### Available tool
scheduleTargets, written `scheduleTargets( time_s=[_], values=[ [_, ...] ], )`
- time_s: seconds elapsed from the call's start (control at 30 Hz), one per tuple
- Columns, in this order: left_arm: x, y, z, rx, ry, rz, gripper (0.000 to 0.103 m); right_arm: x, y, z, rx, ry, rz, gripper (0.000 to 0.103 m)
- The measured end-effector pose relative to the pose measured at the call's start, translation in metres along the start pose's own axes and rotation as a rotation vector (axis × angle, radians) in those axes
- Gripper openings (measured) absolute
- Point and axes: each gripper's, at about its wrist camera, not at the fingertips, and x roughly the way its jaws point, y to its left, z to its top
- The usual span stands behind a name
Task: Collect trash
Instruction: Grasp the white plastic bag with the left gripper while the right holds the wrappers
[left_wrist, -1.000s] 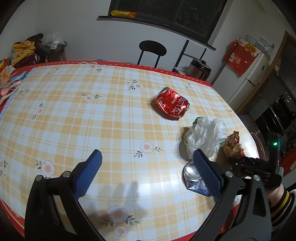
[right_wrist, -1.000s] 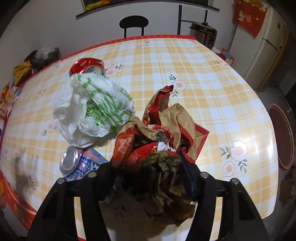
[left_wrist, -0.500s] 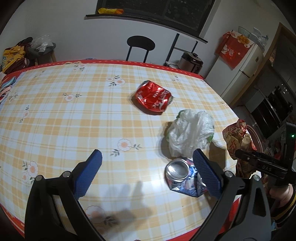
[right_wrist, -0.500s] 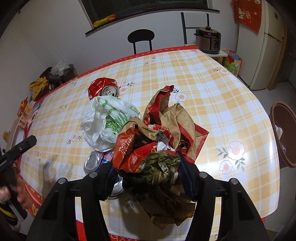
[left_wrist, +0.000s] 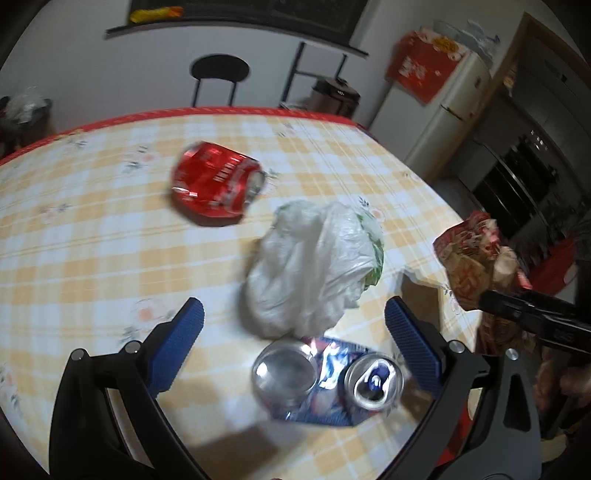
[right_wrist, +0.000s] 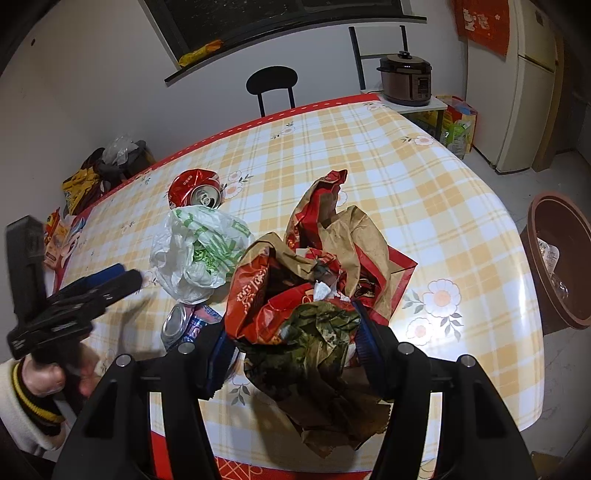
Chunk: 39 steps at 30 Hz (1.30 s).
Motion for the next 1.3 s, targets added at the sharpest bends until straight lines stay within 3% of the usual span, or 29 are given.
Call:
scheduleTargets(
  time_s=[0.23, 0.67, 0.97, 1.07, 1.2, 1.3],
  values=[
    [0.049, -0.006, 0.018, -0.046, 0.025, -0.027, 0.097, -0.009, -0.01, -0.004, 0.017, -0.004, -0.024, 0.059],
    [0.068, -0.001, 0.018, -0.097, 0.059, -0.055, 0.093, -0.014, -0.019, -0.005, 0.03, -0.009, -0.039, 0.059],
    [0.065, -0.002, 0.02, -0.101, 0.085, -0.071, 0.075, -0.018, -0.016, -0.004, 0.019, -0.019, -0.041, 0.059],
    [0.062, -0.005, 0.021, -0.085, 0.091, -0.062, 0.062, -0.022, -0.013, -0.002, 0.02, -0.029, -0.041, 0.059],
    [0.052, -0.003, 0.019, -0.096, 0.082, -0.056, 0.032, -0.026, -0.009, 0.0, 0.013, -0.041, -0.037, 0.059],
    [0.03, -0.001, 0.019, -0.112, 0.028, -0.074, 0.029, -0.03, -0.007, 0.002, 0.013, -0.058, -0.031, 0.059]
  ],
)
